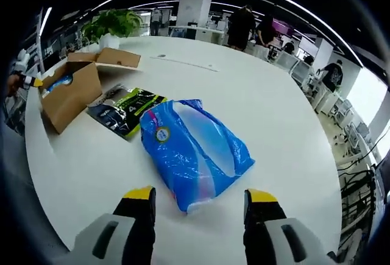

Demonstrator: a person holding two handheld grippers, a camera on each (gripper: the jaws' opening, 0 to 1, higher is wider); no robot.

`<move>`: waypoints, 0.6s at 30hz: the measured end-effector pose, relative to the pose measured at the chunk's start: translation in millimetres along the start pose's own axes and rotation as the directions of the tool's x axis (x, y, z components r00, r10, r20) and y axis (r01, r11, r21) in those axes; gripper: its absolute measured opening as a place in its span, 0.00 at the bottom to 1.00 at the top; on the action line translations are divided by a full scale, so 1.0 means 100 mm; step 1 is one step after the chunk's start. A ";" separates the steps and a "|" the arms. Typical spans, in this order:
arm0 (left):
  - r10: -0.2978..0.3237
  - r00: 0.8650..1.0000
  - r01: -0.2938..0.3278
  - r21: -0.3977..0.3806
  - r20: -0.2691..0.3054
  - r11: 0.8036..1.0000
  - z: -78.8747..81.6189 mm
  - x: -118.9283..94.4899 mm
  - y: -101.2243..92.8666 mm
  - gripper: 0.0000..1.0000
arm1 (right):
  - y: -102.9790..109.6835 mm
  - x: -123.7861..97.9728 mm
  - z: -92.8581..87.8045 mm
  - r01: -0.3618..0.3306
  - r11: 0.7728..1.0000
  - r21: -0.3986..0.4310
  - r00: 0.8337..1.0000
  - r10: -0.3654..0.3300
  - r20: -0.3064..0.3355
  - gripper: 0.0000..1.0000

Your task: Operate the shoe box by opening the lid, removing the specified soft item, and placing it in the target area until the item is outside and the box remains undamaged.

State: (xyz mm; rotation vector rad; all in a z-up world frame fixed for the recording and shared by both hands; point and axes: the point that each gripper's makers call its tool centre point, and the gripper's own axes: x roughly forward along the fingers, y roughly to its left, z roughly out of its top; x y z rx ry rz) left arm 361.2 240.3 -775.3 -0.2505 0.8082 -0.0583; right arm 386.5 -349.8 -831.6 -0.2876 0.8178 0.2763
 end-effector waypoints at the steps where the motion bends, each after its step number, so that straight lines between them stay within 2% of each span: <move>1: -0.001 1.000 0.001 -0.001 0.001 1.000 0.00 0.00 0.00 0.03 | 0.00 0.01 0.00 -0.004 1.000 -0.011 1.000 0.004 -0.001 0.54; 11: -0.003 1.000 0.003 -0.005 0.000 1.000 0.00 0.01 0.01 0.03 | -0.05 0.06 0.06 -0.016 0.997 -0.077 1.000 0.016 -0.001 0.45; 18: -0.003 1.000 0.003 -0.010 0.001 1.000 0.00 0.01 0.00 0.03 | -0.08 0.07 0.07 -0.043 0.992 -0.118 0.999 0.042 -0.008 0.45</move>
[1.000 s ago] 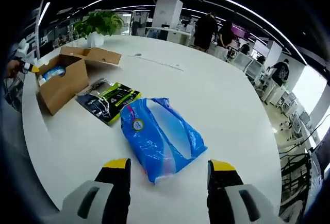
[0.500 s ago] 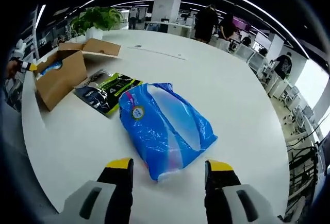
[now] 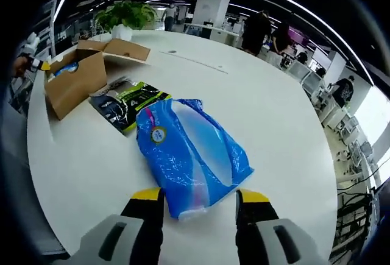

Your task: Operate the shoe box by opening the lid, removing the specified soft item, and placing it in the target area until the item is outside and the box remains undamaged.

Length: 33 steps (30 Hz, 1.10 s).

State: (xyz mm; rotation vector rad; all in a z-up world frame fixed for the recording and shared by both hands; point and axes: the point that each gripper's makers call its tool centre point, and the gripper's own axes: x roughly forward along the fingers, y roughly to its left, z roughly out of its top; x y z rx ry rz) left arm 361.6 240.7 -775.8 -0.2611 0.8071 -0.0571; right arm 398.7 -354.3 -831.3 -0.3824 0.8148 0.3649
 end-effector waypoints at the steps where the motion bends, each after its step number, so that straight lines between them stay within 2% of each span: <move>1: 0.000 1.000 0.000 -0.001 0.000 1.000 0.00 0.00 0.00 0.03 | -0.01 0.00 0.00 -0.003 1.000 -0.004 1.000 0.003 -0.002 0.45; 13: -0.004 1.000 0.004 -0.008 0.000 1.000 0.00 0.01 0.00 0.03 | -0.06 0.04 0.01 -0.042 0.996 -0.074 0.999 0.040 -0.021 0.43; 23: -0.002 1.000 0.002 -0.005 0.000 1.000 0.00 -0.01 -0.01 0.03 | -0.11 0.06 -0.05 -0.058 0.988 -0.143 0.997 0.050 -0.060 0.39; 33: 0.000 1.000 0.000 -0.005 -0.001 1.000 0.00 -0.01 -0.02 0.03 | -0.17 0.09 -0.01 -0.058 0.982 -0.180 0.997 0.047 -0.068 0.37</move>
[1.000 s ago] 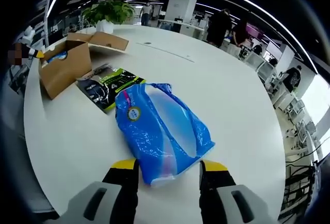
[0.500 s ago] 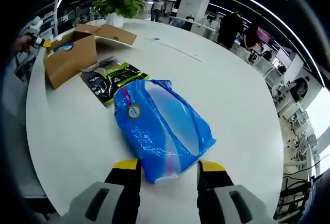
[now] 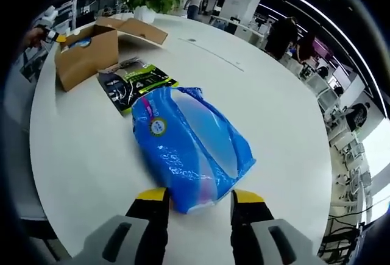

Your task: Operate the shoe box by opening the lid, removing the specified soft item, and placing it in the target area until the item is outside and the box remains undamaged.

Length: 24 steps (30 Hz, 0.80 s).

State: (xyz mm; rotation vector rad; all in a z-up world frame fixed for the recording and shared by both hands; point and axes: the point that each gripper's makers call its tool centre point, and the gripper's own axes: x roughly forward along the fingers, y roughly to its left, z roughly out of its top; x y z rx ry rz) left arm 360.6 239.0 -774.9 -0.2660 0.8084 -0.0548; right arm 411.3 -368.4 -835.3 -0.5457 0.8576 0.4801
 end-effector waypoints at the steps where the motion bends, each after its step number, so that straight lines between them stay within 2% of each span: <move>1: -0.001 1.000 0.001 -0.001 0.000 1.000 0.00 0.00 0.00 0.03 | -0.01 0.00 0.00 0.000 1.000 -0.001 1.000 0.000 -0.001 0.37; 8: -0.002 1.000 0.002 -0.008 0.003 1.000 0.00 0.00 0.00 0.03 | -0.04 0.02 0.02 -0.007 0.998 -0.068 1.000 0.006 -0.016 0.35; 24: -0.001 1.000 0.001 -0.007 0.003 1.000 0.00 0.00 0.00 0.03 | -0.09 0.12 0.09 -0.024 0.993 -0.114 0.999 0.020 -0.031 0.35</move>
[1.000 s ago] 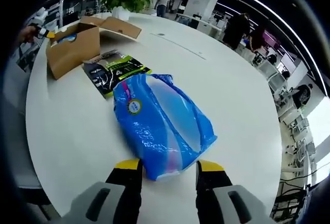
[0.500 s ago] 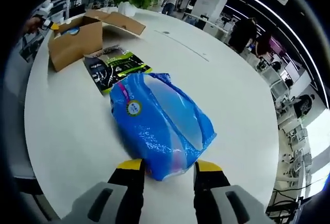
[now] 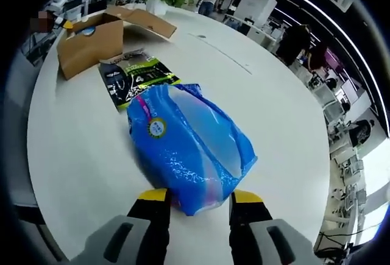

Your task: Operate the shoe box by opening the lid, removing the specified soft item, and placing it in the target area until the item is outside and the box remains undamaged.

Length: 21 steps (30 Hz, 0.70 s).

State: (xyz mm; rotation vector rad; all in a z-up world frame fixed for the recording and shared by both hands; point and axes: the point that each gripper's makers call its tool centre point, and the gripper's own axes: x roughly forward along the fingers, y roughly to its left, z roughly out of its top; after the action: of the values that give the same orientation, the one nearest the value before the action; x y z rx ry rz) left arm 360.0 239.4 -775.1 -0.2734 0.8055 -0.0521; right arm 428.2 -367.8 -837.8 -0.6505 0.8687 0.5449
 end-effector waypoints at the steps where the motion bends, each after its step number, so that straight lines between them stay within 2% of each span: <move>1: 0.000 1.000 0.000 0.000 0.000 1.000 0.00 0.00 0.00 0.03 | 0.00 0.01 0.00 0.000 1.000 0.001 1.000 0.000 -0.001 0.35; 21: -0.003 1.000 0.003 -0.002 0.003 1.000 0.01 0.01 0.02 0.04 | -0.05 0.10 0.08 -0.014 0.999 -0.051 1.000 0.013 -0.024 0.35</move>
State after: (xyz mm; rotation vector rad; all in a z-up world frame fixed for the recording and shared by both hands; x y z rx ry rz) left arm 361.4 240.8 -776.0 -0.2768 0.8026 -0.0534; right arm 441.3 -364.4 -841.1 -0.6995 0.8839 0.5745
